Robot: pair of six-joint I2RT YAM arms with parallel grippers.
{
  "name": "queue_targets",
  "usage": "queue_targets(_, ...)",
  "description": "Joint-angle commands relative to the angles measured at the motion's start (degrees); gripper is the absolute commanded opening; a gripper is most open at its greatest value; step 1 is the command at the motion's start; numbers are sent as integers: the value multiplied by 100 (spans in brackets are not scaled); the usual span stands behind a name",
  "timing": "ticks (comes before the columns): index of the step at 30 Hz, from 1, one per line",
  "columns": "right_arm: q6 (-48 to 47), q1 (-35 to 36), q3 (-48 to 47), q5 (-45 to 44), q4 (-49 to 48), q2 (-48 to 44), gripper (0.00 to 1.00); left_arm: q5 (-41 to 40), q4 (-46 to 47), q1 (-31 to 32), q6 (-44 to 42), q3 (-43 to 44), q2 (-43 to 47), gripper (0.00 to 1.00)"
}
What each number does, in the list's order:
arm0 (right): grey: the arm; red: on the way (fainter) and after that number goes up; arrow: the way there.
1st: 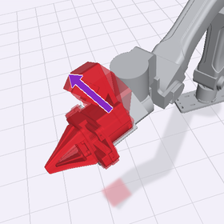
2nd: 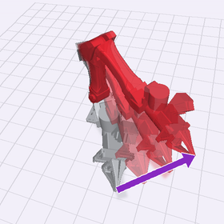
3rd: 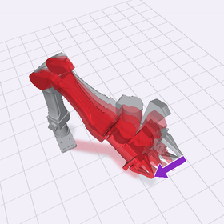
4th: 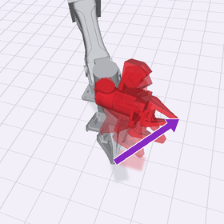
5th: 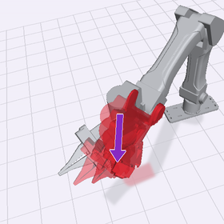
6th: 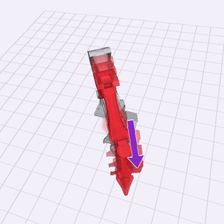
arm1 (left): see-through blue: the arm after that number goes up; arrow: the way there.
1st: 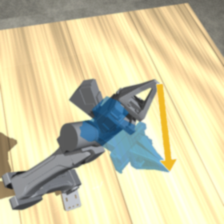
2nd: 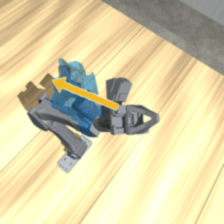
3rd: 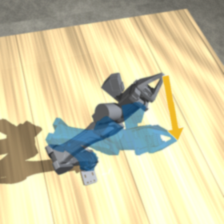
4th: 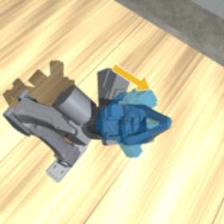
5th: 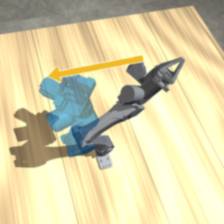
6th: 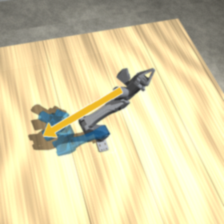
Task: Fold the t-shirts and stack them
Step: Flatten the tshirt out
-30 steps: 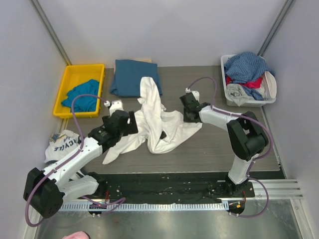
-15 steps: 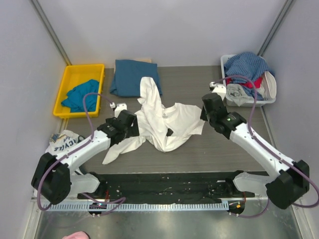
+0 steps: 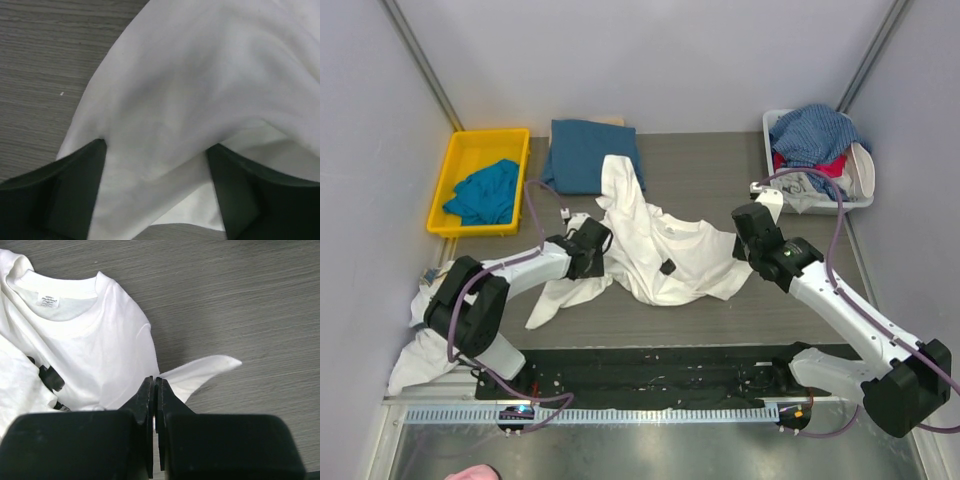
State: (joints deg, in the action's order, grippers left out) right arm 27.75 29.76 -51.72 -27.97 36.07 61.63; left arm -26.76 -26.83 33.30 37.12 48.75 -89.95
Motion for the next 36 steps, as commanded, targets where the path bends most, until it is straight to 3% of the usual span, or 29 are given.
queue_targets(1,64,-31,-75,-34,-101,-72,1,126,432,-174,-30,99,-321,57)
queue_targets(2,64,-14,-83,-42,-101,-80,1,197,468,-201,-21,99,-391,40)
queue_targets(3,64,-14,-75,-42,-92,-89,1,233,512,-262,-38,134,-531,17)
queue_targets(5,55,-14,-75,-112,-92,-116,1,268,565,-350,-82,222,-646,0)
queue_targets(22,477,-189,-303,-1694,497,-441,1,470,-15,-1712,-1049,2754,-1912,0)
queue_targets(26,468,-234,-330,-1756,698,-537,1,847,2,-1730,-892,2324,-1413,0)
queue_targets(31,521,-269,-321,-1870,910,-669,1,1445,161,-1590,-453,954,-16,0)
queue_targets(36,583,-330,-268,-2063,1050,-652,1,1604,-181,-1309,-171,188,1347,1)
